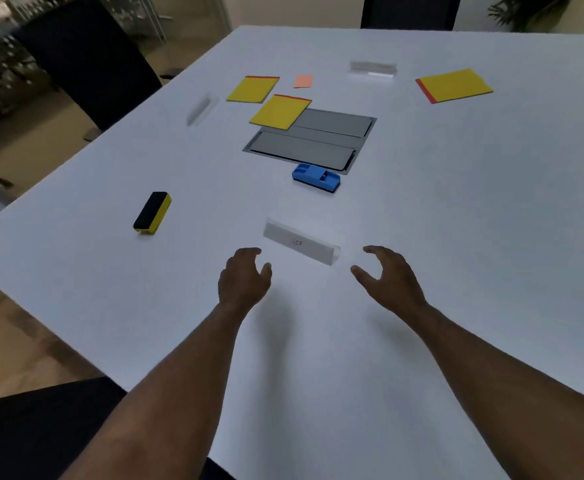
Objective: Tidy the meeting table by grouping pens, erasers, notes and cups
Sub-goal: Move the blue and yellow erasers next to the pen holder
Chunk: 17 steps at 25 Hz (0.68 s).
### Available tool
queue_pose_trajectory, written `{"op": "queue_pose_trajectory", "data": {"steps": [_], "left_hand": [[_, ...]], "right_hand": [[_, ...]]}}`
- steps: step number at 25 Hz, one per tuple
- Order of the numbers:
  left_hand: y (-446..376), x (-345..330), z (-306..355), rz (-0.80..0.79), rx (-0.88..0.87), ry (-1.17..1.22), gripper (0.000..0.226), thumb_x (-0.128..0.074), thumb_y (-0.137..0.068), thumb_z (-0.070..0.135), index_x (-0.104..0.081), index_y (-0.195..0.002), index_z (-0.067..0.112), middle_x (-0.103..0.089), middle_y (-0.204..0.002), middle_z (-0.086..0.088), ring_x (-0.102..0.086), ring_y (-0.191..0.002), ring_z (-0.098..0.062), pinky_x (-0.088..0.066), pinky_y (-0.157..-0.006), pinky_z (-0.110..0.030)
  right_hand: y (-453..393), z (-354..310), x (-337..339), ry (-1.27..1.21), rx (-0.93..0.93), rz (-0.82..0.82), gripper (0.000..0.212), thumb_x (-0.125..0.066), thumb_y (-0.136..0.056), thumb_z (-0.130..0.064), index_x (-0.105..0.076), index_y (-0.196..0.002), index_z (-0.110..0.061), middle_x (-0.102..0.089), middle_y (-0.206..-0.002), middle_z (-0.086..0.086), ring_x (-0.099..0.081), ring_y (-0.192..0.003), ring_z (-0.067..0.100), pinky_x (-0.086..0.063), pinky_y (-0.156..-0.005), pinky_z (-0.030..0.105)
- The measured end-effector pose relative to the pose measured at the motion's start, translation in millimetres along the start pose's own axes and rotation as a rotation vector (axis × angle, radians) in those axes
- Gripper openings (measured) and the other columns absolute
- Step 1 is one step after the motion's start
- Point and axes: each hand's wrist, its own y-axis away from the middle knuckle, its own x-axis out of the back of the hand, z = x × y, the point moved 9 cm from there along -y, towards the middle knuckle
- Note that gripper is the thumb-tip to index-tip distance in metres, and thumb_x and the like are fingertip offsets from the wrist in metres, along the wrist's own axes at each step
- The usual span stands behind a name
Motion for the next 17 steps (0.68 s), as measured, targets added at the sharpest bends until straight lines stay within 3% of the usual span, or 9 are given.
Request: {"op": "queue_pose_trajectory", "data": {"steps": [6, 13, 17], "left_hand": [[-102.0, 22.0, -92.7, 0.123, 0.162, -0.051, 0.056, -0.058, -0.091, 0.032, -0.043, -0.141, 0.011, -0.041, -0.148, -0.008, -0.041, -0.132, -0.03, -0.037, -0.104, -0.045], [-191.6, 36.3, -220.3, 0.174, 0.395, -0.201, 0.08, -0.063, -0.089, 0.035, -0.018, -0.152, 0.016, 0.003, -0.162, -0.013, -0.003, -0.147, -0.038, -0.025, -0.11, -0.06], [-231.6, 32.4, -278.4, 0.154, 0.524, -0.182, 0.088, -0.068, -0.086, 0.039, -0.014, -0.152, 0.022, 0.005, -0.161, -0.013, 0.001, -0.146, -0.041, -0.024, -0.108, -0.065]], "right_hand": [[-122.3, -17.4, -49.2, 0.099, 0.056, -0.066, 0.053, -0.064, -0.087, -0.044, -0.051, -0.132, -0.021, -0.055, -0.136, 0.002, -0.047, -0.127, 0.02, -0.038, -0.1, 0.032], [-251.2, -17.4, -95.6, 0.278, 0.182, 0.014, 0.059, -0.069, -0.084, -0.038, -0.047, -0.133, -0.012, -0.049, -0.139, 0.011, -0.043, -0.128, 0.029, -0.04, -0.1, 0.042], [-301.4, -5.6, -109.1, 0.362, 0.202, 0.038, 0.064, -0.071, -0.083, -0.038, -0.043, -0.134, -0.012, -0.044, -0.14, 0.013, -0.041, -0.128, 0.031, -0.042, -0.102, 0.049]]}}
